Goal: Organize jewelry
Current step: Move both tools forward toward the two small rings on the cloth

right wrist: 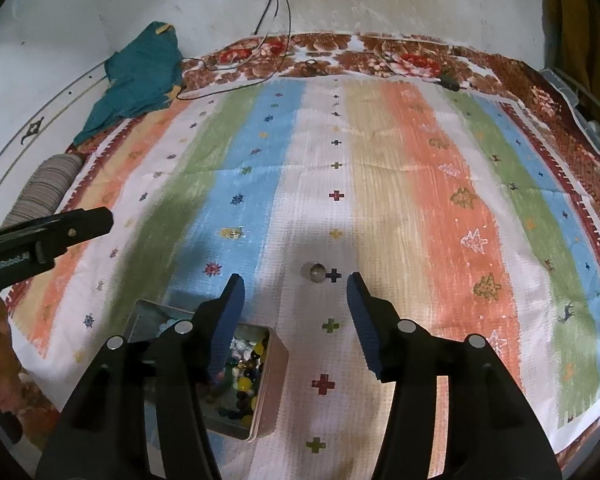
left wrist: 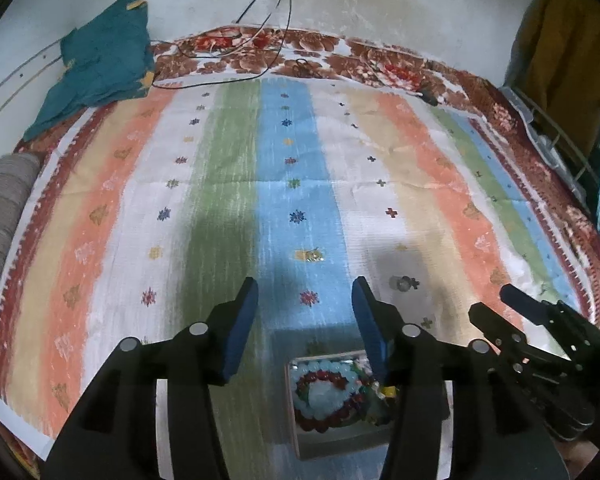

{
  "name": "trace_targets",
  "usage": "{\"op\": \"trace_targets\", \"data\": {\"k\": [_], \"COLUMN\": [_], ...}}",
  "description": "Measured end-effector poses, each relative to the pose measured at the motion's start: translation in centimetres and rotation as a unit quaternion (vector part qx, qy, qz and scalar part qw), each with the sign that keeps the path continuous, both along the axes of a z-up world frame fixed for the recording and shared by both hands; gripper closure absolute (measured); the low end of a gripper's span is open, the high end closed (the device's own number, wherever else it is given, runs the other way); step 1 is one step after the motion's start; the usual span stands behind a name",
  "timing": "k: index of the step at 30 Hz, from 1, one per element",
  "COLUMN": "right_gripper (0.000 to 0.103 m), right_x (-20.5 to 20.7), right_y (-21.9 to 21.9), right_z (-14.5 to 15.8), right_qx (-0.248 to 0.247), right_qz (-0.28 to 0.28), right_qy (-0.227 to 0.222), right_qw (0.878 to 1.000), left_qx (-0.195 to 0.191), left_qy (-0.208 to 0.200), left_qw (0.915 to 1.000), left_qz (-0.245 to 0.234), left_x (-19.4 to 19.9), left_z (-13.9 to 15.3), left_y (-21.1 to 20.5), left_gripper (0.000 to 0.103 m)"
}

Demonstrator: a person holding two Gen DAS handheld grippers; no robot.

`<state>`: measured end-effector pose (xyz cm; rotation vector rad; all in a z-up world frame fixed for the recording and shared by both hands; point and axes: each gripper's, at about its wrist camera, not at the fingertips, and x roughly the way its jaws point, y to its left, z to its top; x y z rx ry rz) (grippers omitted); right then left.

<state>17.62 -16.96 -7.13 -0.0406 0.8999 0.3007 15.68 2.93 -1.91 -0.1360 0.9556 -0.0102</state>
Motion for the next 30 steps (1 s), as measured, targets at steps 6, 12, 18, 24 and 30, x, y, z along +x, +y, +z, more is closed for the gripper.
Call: {"op": "trace_targets", "data": {"k": [6, 12, 18, 24, 30], "right_gripper": [0.044, 0.044, 0.044, 0.044, 0.044], "right_x": [1.1, 2.9, 4.2, 4.9, 6.2], "right_y": [0.3, -0.2, -0.1, 0.2, 0.7], "right_z": [-0.2, -1.4, -2.6, -3.5, -4.3], "right_qx": [-0.006, -0.006, -0.014, -0.021, -0.027], "right_qz": [0.008, 0.001, -0.003, 0.002, 0.013], "right_qy": [0.002, 0.022, 0.033, 0.042, 0.054], "right_qw": [1.0, 1.0, 0.999, 0.999, 0.998], "left_qx": [0.011, 0.016, 0.023, 0.033, 0.041], "left_qy": [0.02, 0.036, 0.047, 0.057, 0.076], "left_qw": [0.9997, 0.9991, 0.9984, 0.9974, 0.9957], "left_qz": [-0.006, -0.011, -0.022, -0.028, -0.033], "left_x": [2.5, 4.8, 5.9, 6.8, 8.1], "left_z": [-1.3, -2.7, -3.8, -4.7, -6.2], "left_y": [-0.8, -1.2, -1.9, -2.3, -2.3], "left_gripper": [0.052, 0.048, 0.048, 0.047, 0.046]}}
